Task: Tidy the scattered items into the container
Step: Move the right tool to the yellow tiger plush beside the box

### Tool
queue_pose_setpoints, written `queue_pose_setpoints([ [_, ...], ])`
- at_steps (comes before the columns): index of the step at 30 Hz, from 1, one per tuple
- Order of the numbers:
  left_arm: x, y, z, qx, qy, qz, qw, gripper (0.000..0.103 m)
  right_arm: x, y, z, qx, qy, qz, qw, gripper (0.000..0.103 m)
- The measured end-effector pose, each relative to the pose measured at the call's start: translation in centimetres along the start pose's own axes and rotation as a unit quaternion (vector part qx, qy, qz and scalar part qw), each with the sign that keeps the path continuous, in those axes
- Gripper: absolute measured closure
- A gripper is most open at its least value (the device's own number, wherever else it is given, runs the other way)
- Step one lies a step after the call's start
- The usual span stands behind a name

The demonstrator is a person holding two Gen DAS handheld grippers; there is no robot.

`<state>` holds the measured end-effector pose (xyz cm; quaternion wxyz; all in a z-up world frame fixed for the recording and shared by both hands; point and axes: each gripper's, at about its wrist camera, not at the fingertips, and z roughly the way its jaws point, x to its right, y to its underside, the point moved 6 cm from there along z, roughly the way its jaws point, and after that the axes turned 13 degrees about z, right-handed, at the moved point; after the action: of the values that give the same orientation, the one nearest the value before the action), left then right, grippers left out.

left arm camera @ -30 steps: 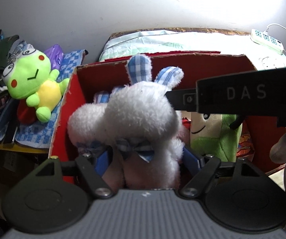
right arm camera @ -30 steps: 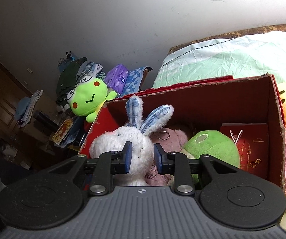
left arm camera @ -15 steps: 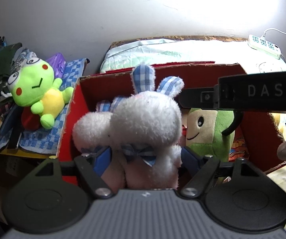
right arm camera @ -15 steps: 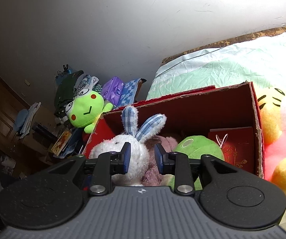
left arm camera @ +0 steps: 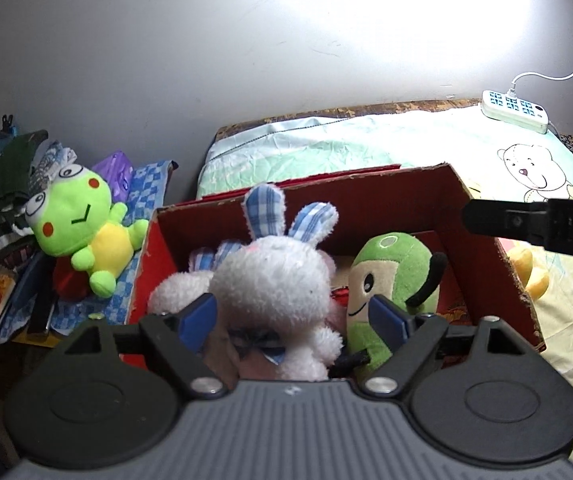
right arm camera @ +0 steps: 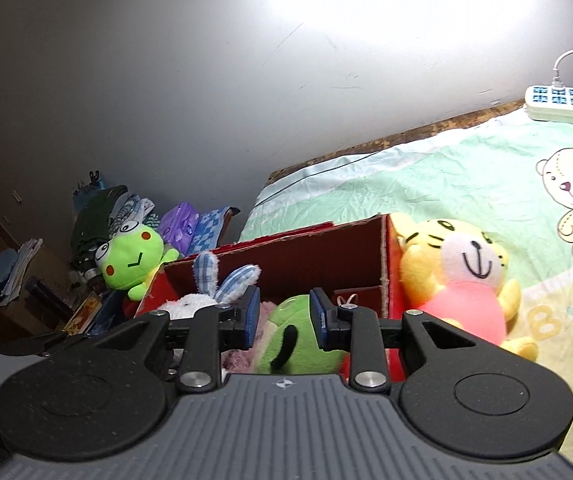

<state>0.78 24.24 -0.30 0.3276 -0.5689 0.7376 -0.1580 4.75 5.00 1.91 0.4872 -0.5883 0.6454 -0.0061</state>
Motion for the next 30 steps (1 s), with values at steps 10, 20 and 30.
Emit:
queue_pose_setpoints([
  [10,4.9,-1.2,-2.0,0.068,0.062,0.023,0.9955,0.019,9.9,-1.0,-3.7,0.014,0.056,0.089,0.994,0.069],
  [20,14.4,-3.5,-3.2,0.093,0.148,0.085,0.9809,0.020,16.3,-1.0,-2.9,-0.043,0.048,0.126,0.990,0.065],
  [30,17.8,-4.7,-0.3,0.048,0.133,0.073,0.9873,0.024,19.3,-0.6,1.1,-0.106,0.000,0.165,0.981,0.056],
])
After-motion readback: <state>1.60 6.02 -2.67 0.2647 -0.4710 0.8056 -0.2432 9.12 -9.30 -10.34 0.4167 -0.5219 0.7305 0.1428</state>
